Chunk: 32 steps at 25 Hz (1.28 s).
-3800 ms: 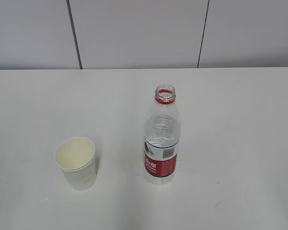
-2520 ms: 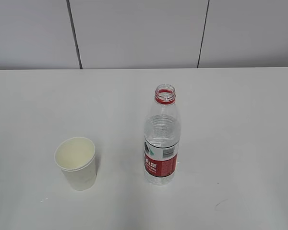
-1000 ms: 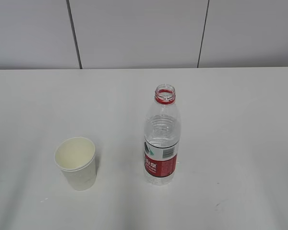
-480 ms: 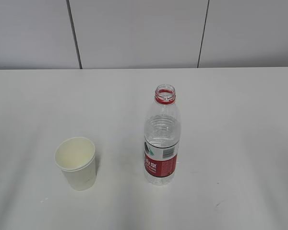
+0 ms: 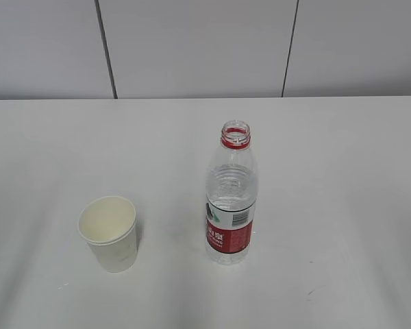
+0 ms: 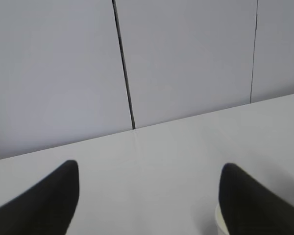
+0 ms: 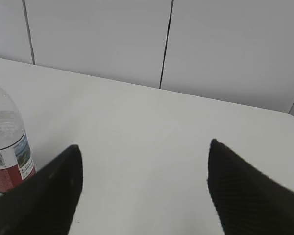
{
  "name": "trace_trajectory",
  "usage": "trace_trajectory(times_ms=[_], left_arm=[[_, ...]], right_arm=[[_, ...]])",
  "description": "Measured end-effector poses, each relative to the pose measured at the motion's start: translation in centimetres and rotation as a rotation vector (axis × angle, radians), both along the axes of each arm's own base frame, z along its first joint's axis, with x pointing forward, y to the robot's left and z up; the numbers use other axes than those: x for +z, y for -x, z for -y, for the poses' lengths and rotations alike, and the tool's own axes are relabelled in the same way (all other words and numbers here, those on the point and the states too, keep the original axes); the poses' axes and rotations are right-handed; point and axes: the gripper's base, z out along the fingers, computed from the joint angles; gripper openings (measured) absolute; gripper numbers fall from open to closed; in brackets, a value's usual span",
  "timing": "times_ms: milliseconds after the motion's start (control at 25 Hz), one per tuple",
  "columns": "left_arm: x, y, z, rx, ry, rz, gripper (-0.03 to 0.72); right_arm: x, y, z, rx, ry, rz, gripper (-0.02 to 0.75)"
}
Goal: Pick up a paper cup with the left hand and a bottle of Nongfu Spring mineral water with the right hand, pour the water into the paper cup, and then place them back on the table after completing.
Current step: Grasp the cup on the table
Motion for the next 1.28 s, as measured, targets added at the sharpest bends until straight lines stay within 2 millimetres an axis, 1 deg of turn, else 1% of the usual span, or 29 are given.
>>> trace_trajectory(times_ms=[720,800,920,1000,1120,1200,1280], left_arm=[[0.0,0.0,0.0,0.003,-0.009,-0.002,0.530],[-0.2,0.0,-0.4,0.040,-0.014,-0.023,0.530],[-0.3,-0.1,-1.6,0.182,0.077,-0.041,0.530],[-0.1,-0.2,-2.2,0.235,0.107,-0.013,0.530],[-0.1,-0.8,-2.3,0.232,0.108,0.026,0.526],[-0.5,-1.7,-2.4,0.218,0.086,0.014,0.525],[-0.3,-2.7,-2.3,0.195,0.077,0.028,0.524]], right_arm=[[0.0,0.0,0.0,-0.001,0.000,0.004,0.587],[0.0,0.0,0.0,-0.001,0.000,0.004,0.587],[0.1,0.0,0.0,-0.001,0.002,0.006,0.587],[0.1,0.0,0.0,-0.001,0.002,0.006,0.587],[0.1,0.0,0.0,-0.001,0.002,0.006,0.587],[0.1,0.0,0.0,-0.001,0.002,0.006,0.587],[0.1,0.0,0.0,-0.001,0.002,0.006,0.587]])
